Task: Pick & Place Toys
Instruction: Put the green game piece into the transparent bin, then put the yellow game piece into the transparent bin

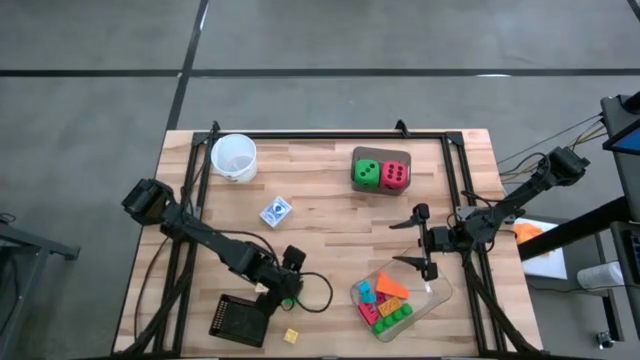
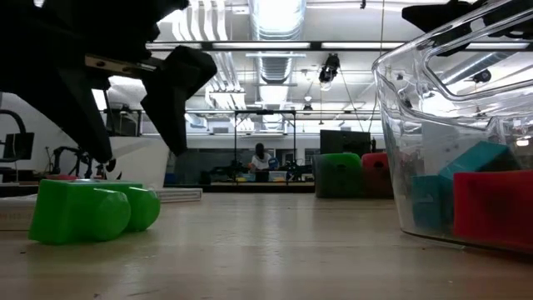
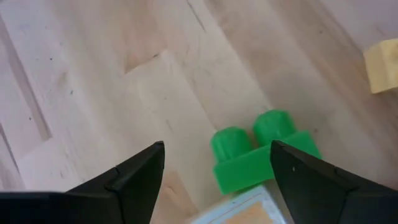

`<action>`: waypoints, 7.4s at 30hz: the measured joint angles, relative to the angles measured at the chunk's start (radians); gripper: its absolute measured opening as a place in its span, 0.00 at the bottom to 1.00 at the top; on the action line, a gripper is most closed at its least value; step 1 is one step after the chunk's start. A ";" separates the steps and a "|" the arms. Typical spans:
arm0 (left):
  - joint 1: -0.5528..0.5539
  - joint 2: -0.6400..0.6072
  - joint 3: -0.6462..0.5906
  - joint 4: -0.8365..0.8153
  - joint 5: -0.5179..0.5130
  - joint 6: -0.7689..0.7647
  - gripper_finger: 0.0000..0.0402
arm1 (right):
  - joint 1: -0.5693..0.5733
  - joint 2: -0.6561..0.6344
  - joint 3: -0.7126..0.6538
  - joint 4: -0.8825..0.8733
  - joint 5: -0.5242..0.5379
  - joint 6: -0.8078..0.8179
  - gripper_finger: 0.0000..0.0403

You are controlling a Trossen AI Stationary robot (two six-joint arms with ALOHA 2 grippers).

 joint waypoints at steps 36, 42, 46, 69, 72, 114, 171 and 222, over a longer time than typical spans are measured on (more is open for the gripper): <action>0.238 0.005 -0.017 -0.018 -0.249 0.483 0.74 | 0.000 0.000 0.001 -0.004 0.000 0.000 0.88; 0.241 0.045 -0.017 -0.021 -0.233 0.635 0.74 | 0.000 0.000 0.001 -0.004 -0.007 0.000 0.88; 0.243 0.048 -0.017 -0.019 -0.223 0.692 0.74 | 0.000 0.000 0.001 -0.006 -0.008 0.000 0.88; 0.253 0.134 0.015 -0.036 -0.135 0.711 0.59 | 0.000 -0.001 0.001 -0.009 -0.012 0.004 0.88; 0.253 0.135 0.023 -0.045 -0.138 0.676 0.46 | 0.000 -0.001 0.001 -0.009 -0.012 0.004 0.88; 0.160 0.119 0.068 0.887 0.090 0.202 0.00 | -0.003 0.000 -0.001 -0.007 -0.012 0.000 0.88; -0.181 0.020 0.020 0.241 0.115 -0.237 0.62 | -0.003 0.001 -0.002 -0.016 -0.012 0.024 0.88; -0.226 0.253 0.092 0.244 -0.030 -0.204 0.33 | -0.004 0.001 -0.001 -0.023 -0.011 0.031 0.88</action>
